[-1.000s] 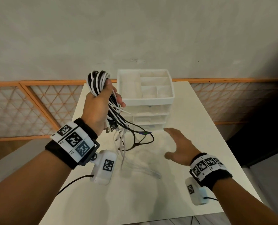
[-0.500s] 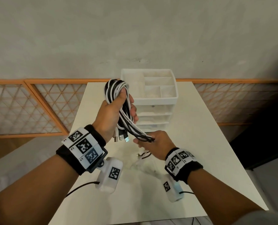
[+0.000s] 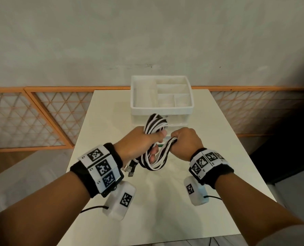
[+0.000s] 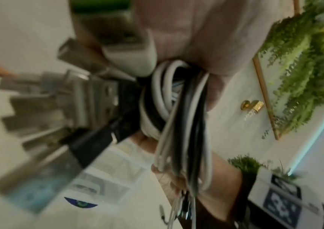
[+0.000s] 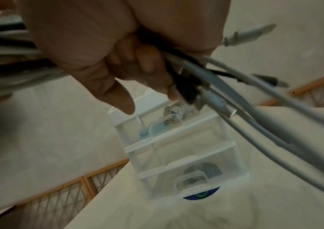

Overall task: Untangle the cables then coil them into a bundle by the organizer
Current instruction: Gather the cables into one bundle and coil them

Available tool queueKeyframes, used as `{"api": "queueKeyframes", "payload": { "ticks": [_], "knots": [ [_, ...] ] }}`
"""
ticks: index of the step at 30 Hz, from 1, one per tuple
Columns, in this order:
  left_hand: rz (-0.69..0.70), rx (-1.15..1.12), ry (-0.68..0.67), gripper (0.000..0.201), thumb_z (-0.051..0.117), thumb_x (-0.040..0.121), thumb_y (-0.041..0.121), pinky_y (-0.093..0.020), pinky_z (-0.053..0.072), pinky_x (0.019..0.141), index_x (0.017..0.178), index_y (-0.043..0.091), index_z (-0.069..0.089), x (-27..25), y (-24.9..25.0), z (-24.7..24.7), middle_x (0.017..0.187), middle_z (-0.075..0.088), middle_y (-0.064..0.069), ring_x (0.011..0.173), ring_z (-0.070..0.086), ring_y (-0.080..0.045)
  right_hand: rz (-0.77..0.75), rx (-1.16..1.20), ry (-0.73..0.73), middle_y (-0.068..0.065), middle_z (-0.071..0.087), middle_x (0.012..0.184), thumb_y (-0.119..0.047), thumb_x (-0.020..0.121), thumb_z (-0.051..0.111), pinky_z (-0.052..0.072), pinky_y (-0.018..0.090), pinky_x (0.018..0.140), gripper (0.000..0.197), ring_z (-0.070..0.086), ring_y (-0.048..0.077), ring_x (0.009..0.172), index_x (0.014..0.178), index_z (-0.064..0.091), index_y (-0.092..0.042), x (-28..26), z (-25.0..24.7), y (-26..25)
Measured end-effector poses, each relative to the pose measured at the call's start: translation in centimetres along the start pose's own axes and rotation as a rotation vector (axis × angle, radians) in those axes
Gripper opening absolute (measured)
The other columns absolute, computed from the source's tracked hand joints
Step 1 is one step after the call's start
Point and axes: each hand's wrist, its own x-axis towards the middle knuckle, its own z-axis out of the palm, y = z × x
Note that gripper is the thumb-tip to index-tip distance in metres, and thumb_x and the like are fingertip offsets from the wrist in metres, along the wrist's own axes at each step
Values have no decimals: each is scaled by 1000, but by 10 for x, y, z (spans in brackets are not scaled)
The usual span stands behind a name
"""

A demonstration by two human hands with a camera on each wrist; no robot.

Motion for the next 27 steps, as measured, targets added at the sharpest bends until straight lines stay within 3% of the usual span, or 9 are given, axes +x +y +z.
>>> {"api": "queueKeyframes", "payload": {
  "ticks": [5,9,11,14,16,19,22,25,27],
  "knots": [
    [11,438,93,30,74,79,46,-30,53,65,77,18,64,10,-13,14,54,64,2,52,62,-13,1,-107,-17,2,57,61,-20,73,64,41,27,55,19,57,26,63,56,55,-18,-1,-8,-12],
    [8,558,152,30,77,75,36,-26,50,60,80,8,69,16,-12,12,74,71,-8,63,65,-16,7,41,17,6,57,59,-15,74,60,41,26,55,25,54,26,59,50,53,-19,1,-7,-13],
    [33,586,166,20,73,79,32,-23,48,59,84,13,68,15,-10,12,78,71,-3,70,66,-15,1,91,39,5,53,53,-10,74,59,37,23,51,27,49,22,54,50,52,-17,1,-8,-14],
    [115,460,179,6,68,83,20,-29,52,65,88,22,67,14,-14,14,80,73,-3,75,68,-23,-51,177,98,4,47,48,-1,72,59,31,22,43,23,38,18,47,52,50,-5,1,-11,-19],
    [164,372,226,10,66,83,11,-33,54,63,84,21,67,12,-16,14,78,73,-7,73,68,-25,-106,241,112,-1,44,46,0,72,63,30,20,43,30,35,13,44,49,46,-11,0,-13,-23],
    [214,316,334,13,60,81,5,-38,53,64,80,16,65,15,-17,3,76,71,-9,71,66,-27,-211,362,58,-6,56,59,-9,79,73,40,20,51,20,49,8,51,66,60,-16,-1,-18,-23],
    [204,165,475,6,59,75,10,-41,55,67,77,12,64,21,-19,-13,68,70,-7,69,66,-29,-236,526,19,-5,70,81,-20,94,66,47,17,63,3,66,13,68,97,68,-19,-2,-23,-9],
    [170,125,530,8,58,83,12,-42,55,71,78,7,62,25,-20,-18,60,68,-3,65,65,-23,-229,551,36,-6,67,76,-22,102,55,42,10,59,12,62,4,62,99,67,-24,-8,-16,-1],
    [155,106,534,22,62,89,30,-39,54,68,80,11,62,24,-20,-14,59,67,-2,61,64,-22,-248,550,68,-7,64,72,-20,103,52,43,11,57,15,59,2,58,100,66,-23,-12,-5,-4]
  ]
}}
